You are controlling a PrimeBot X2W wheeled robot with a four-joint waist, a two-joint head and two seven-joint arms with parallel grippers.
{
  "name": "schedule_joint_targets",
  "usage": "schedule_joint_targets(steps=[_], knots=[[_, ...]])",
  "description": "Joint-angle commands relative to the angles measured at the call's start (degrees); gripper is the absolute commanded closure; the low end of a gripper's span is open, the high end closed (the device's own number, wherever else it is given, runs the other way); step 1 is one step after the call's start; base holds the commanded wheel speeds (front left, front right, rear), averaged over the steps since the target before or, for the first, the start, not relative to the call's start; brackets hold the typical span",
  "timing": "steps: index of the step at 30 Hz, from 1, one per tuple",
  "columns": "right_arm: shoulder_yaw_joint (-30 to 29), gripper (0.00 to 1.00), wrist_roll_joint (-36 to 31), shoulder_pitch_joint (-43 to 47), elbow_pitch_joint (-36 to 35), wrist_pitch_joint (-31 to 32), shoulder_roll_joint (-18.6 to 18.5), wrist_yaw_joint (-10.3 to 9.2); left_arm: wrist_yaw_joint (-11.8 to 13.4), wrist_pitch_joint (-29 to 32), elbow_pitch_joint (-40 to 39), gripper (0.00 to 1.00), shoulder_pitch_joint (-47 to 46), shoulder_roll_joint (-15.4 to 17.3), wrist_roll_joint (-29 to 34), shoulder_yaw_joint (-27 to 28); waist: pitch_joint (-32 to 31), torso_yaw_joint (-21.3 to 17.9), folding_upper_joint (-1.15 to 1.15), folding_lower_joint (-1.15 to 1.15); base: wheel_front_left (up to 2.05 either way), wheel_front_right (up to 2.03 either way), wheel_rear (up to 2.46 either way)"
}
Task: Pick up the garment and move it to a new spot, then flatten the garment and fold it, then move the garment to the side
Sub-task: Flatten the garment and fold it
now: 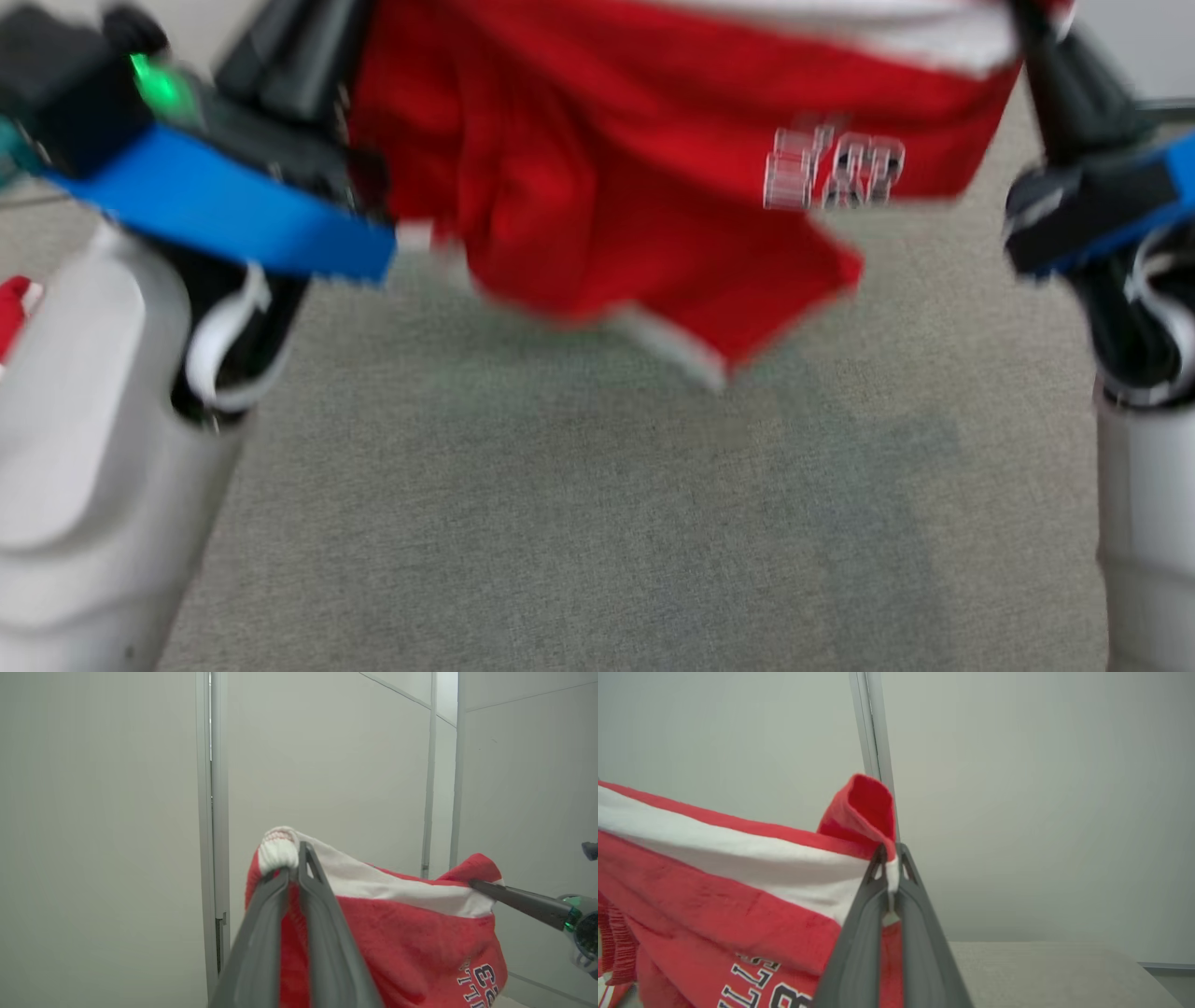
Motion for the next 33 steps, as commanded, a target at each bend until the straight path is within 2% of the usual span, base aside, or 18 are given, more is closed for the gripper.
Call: schedule_joint_targets(steps=[1, 5, 8, 13, 18, 22, 25, 29, 33], knots=[[-0.2, 1.00, -1.5, -4.1, 2.1, -2.1, -0.3, 0.03, -0.3, -1.1, 2.2, 1.00, -3.6, -0.6, 0.6, 0.4, 1.2, 0.1, 0.00, -0.01, 0.00, 0.00, 0.00], [-0.5, 1.00, -4.9, -12.1, 8.9, -8.4, 0.4, 0.02, -0.9, -4.0, 9.3, 1.00, -10.9, -2.0, 1.6, -0.7, 3.9, -0.4, 0.00, -0.01, 0.00, 0.00, 0.00], [-0.1, 1.00, -6.5, -13.1, 13.8, -12.5, 1.2, 0.02, -1.1, -6.0, 13.2, 1.00, -12.0, -3.2, 1.1, -2.6, 6.3, -0.6, 0.00, -0.01, 0.00, 0.00, 0.00], [2.6, 1.00, -5.1, -8.2, 21.6, -18.0, 2.5, 0.02, -1.4, -9.5, 17.4, 1.00, -7.1, -2.8, 0.9, -7.4, 9.9, -1.0, 0.00, -0.01, 0.00, 0.00, 0.00], [5.8, 1.00, -2.9, -2.9, 26.2, -24.0, 3.1, 0.03, -1.5, -14.7, 17.4, 1.00, 1.0, -1.5, 0.3, -11.2, 11.1, -1.5, 0.00, -0.01, 0.00, 0.00, 0.00], [6.8, 1.00, -1.2, 1.4, 26.3, -27.6, 2.7, 0.03, -1.4, -16.9, 14.9, 1.00, 7.4, -0.8, 0.2, -12.2, 9.8, -1.5, 0.00, -0.01, 0.00, 0.00, 0.00], [6.3, 1.00, -0.4, 4.9, 24.4, -28.6, 1.9, 0.02, -0.3, -17.7, 12.3, 1.00, 11.4, -0.7, 1.5, -12.4, 8.1, -1.1, 0.00, -0.01, 0.00, 0.00, 0.00], [5.4, 1.00, 1.9, 10.6, 19.4, -27.4, 1.8, 0.03, 1.2, -18.0, 7.1, 1.00, 16.7, -1.5, 2.4, -12.1, 5.3, -0.7, 0.00, -0.01, 0.00, 0.00, 0.00], [4.3, 1.00, 3.8, 17.8, 11.3, -24.1, 1.3, 0.03, 3.2, -18.1, 0.9, 1.00, 22.9, -1.2, 3.0, -12.1, 2.4, -0.6, 0.00, -0.01, 0.00, 0.00, 0.00]])
